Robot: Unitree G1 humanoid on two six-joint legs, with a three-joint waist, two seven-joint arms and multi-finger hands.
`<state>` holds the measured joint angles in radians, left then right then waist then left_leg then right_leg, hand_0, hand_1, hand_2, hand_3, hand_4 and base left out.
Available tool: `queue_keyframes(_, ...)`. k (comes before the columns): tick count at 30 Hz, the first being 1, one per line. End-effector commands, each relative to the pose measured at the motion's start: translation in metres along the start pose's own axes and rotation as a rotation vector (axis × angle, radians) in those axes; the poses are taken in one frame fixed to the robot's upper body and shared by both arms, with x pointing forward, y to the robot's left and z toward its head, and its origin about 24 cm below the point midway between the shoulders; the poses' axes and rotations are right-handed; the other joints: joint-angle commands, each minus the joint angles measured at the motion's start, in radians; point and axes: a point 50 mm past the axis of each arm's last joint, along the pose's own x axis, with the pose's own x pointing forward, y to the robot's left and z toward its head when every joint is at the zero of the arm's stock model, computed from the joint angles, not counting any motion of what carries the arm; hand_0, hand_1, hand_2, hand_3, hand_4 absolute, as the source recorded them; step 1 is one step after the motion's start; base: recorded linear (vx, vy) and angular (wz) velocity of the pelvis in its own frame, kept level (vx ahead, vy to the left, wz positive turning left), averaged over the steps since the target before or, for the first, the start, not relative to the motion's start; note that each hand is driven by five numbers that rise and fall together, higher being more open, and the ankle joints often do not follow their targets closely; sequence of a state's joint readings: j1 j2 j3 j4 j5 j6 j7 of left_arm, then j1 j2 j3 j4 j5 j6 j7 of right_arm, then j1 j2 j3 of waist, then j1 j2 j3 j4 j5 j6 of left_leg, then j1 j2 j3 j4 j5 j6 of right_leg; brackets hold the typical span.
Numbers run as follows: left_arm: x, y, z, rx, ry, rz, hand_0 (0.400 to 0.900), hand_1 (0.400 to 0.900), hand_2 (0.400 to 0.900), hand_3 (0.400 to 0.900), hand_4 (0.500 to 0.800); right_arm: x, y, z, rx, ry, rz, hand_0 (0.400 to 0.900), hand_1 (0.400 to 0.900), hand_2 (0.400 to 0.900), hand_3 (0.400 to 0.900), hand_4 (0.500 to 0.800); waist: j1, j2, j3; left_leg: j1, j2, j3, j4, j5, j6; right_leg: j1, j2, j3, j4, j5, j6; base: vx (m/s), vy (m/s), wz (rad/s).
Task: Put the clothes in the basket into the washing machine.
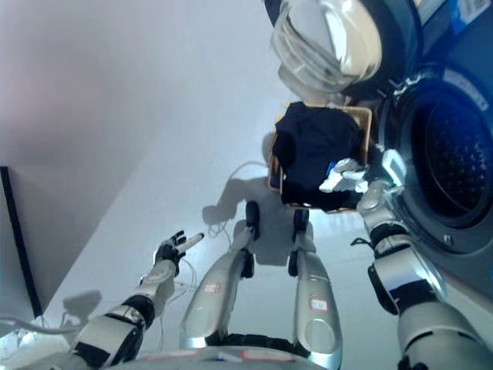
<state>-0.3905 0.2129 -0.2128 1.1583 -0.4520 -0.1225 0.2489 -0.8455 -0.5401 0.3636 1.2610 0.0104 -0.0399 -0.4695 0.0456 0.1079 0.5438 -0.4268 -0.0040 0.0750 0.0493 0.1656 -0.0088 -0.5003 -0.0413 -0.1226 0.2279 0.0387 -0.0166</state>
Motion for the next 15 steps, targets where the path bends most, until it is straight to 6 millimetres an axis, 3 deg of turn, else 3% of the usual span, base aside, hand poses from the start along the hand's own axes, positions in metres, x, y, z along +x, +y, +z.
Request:
queue_keyframes(1, -0.001, 0.016, 0.002, -0.006, -0.044, 0.058, 0.9, 0.9, 0.9, 0.9, 0.8, 0.011, -0.034, 0.005, -0.025, -0.043, -0.137, 0.9, 0.9, 0.9, 0.9, 0.8, -0.015, -0.007, -0.024, -0.125, -0.042, 0.006, 0.239, -0.191, -0.006, -0.148, -0.012, 0.074, 0.214, -0.129, 0.068, -0.03, 0.003, 0.11)
queue_keyframes(10, 0.001, 0.004, 0.06, -0.119, -0.241, 0.017, 0.9, 0.9, 0.9, 0.9, 0.8, 0.024, -0.07, 0.033, 0.011, -0.092, -0.279, 0.9, 0.9, 0.9, 0.9, 0.8, 0.003, 0.019, -0.024, -0.445, -0.046, 0.008, 0.491, -0.254, 0.0, -0.454, -0.043, 0.092, 0.443, -0.173, 0.056, -0.04, 0.001, 0.11)
queue_keyframes(15, 0.0, -0.002, 0.071, -0.149, -0.275, 0.0, 0.9, 0.9, 0.9, 0.9, 0.8, 0.027, -0.08, 0.041, 0.001, -0.1, -0.297, 0.9, 0.9, 0.9, 0.9, 0.8, 0.017, 0.032, -0.024, -0.592, -0.044, 0.007, 0.624, -0.288, 0.007, -0.599, -0.061, 0.1, 0.572, -0.205, 0.044, -0.04, 0.009, 0.07)
